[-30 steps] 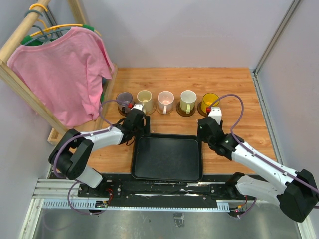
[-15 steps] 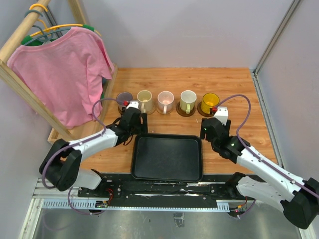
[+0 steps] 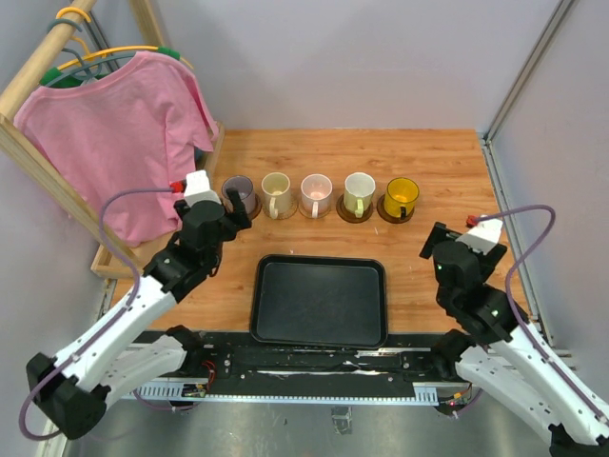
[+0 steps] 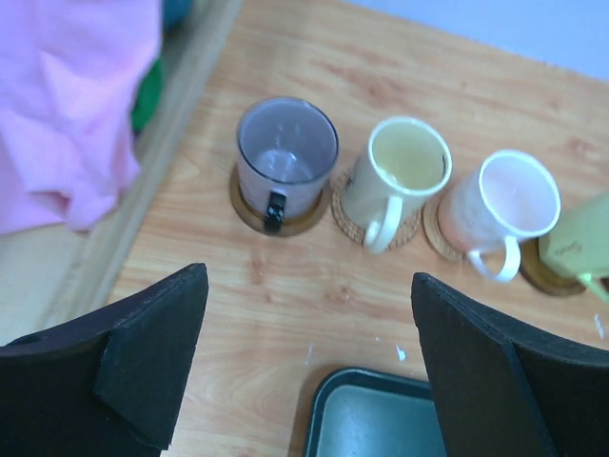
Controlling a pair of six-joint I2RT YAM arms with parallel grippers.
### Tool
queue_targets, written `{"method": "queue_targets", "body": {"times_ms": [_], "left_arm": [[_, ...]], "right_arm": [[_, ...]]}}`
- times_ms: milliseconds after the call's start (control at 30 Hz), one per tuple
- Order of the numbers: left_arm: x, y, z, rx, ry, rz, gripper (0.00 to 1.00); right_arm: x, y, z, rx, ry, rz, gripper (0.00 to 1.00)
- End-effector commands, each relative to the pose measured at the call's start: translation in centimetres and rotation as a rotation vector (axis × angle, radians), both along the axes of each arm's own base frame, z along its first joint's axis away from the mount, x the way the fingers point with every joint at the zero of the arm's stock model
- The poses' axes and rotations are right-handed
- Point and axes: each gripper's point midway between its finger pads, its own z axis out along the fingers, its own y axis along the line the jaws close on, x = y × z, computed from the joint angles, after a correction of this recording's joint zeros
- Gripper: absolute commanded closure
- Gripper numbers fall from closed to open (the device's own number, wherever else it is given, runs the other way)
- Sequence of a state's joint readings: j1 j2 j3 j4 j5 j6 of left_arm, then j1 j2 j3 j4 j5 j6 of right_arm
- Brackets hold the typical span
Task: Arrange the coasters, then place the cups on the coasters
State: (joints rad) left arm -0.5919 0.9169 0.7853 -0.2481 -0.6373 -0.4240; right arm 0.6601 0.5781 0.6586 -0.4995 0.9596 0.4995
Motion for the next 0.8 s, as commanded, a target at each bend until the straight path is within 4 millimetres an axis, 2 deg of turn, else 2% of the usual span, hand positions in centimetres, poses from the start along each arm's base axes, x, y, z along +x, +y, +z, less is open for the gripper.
{"method": "queue_targets", "body": {"times_ms": [0,133,167,200,300,467,633,767], "left_arm": [[-2.1,3.9,4.4,0.006,-0.102,0.125,0.08],[-4.3,5.9,7.3,-0.037,-0.192,0.149,0.08],[-4.7,6.3,7.7,-0.047,-0.209,0.164,0.08],[-5.1,6.8,8.0,-0.054,-0.223,0.176,0.02],[-5.6,7.2,8.8,-0.059,-0.245,0.178,0.0],[-5.8,6.9,9.4,-0.076,-0.269,0.145,0.0],[-6.1,7.5,9.4,-0.105,-0.282,0.182,0.0],[-6.0,7.2,9.3,-0.106,-0.286,0.164,0.0]], "right_arm": [[-2.0,-3.3,2.2,-0.035,-0.047,-0.109,0.02],[-2.7,-4.0,2.4,-0.068,-0.01,-0.119,0.0],[-2.8,-4.1,2.5,-0.074,-0.003,-0.126,0.0],[-2.9,-4.2,2.5,-0.083,0.007,-0.133,0.0],[-2.7,-4.2,2.7,-0.091,0.015,-0.14,0.01],[-2.5,-4.0,3.0,-0.084,0.015,-0.14,0.01],[-2.4,-3.7,3.0,-0.073,0.016,-0.126,0.01],[-2.4,-3.7,2.9,-0.07,0.015,-0.125,0.02]]}}
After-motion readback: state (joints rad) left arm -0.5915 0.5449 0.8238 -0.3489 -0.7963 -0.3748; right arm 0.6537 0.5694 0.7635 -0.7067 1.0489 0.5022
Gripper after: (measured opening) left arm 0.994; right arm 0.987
